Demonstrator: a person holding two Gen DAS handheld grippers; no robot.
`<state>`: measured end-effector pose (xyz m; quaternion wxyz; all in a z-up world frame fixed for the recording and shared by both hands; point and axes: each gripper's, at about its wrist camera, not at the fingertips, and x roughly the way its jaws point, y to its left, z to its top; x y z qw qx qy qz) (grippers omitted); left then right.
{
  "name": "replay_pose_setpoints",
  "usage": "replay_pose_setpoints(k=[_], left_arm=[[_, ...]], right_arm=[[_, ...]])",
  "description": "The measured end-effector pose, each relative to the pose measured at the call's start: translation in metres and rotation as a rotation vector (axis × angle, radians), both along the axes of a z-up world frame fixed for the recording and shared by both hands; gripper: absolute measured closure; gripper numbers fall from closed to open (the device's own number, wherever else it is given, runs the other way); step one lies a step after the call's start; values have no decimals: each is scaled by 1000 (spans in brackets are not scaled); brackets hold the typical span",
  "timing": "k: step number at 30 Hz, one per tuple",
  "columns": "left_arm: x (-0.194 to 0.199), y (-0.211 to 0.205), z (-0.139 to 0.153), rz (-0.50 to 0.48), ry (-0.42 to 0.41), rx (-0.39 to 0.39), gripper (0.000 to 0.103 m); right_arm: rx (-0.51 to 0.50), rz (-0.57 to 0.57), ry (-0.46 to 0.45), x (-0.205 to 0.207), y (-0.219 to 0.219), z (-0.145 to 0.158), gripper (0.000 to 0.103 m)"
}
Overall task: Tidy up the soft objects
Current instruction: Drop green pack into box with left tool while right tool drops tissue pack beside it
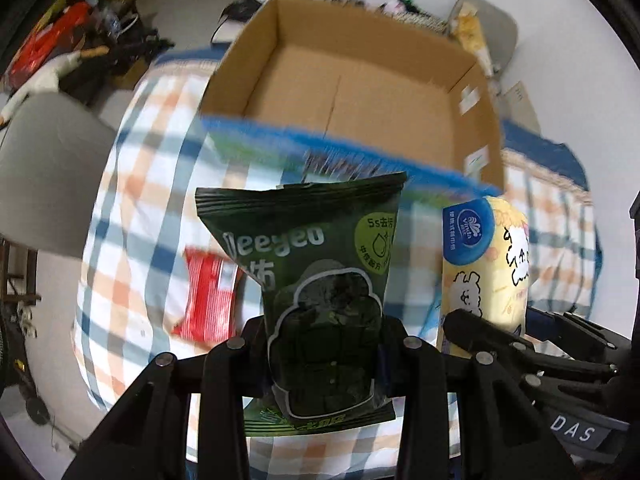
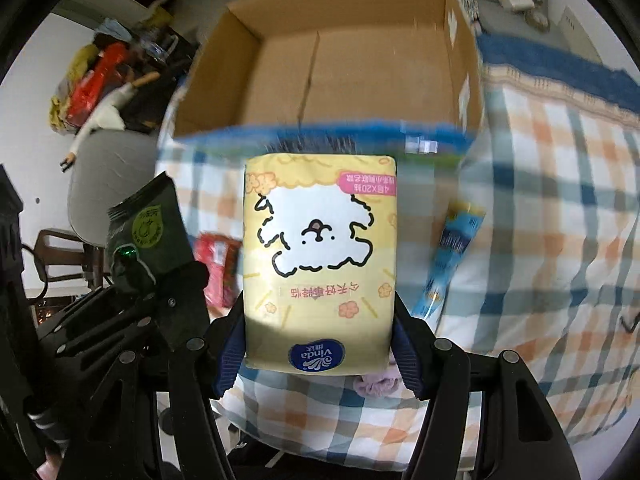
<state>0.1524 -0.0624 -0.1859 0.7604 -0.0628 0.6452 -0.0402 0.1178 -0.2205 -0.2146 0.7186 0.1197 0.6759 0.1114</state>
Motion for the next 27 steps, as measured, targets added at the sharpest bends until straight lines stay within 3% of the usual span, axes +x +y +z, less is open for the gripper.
replay_pose_setpoints(k=[8, 10, 19, 27], left_arm=[[70, -5, 30, -45, -68, -20, 69], [88, -5, 34, -64, -81, -16, 69], [167, -12, 40, -139, -109, 13, 69], [227, -7, 9, -181, -51, -18, 69]], right_arm=[[17, -39, -91, 43, -10, 57, 37], [9, -59, -98, 72, -6, 63, 37], [-40, -132, -112, 156, -21, 49, 37], [-101, -181, -120, 212, -28, 13, 37]])
